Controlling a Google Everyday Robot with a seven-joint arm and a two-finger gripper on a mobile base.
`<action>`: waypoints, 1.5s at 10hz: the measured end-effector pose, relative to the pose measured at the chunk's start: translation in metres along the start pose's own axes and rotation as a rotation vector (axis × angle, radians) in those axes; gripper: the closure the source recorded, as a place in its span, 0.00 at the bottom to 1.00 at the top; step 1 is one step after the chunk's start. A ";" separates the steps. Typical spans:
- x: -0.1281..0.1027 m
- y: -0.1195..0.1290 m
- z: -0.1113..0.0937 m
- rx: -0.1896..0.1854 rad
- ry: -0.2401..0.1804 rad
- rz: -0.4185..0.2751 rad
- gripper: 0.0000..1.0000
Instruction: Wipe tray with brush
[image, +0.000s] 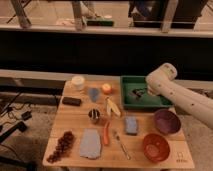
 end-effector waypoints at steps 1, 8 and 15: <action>0.010 -0.006 0.002 0.004 0.015 0.020 0.82; 0.084 -0.050 0.004 0.057 0.133 0.183 0.82; 0.126 -0.064 0.010 0.052 0.238 0.253 0.82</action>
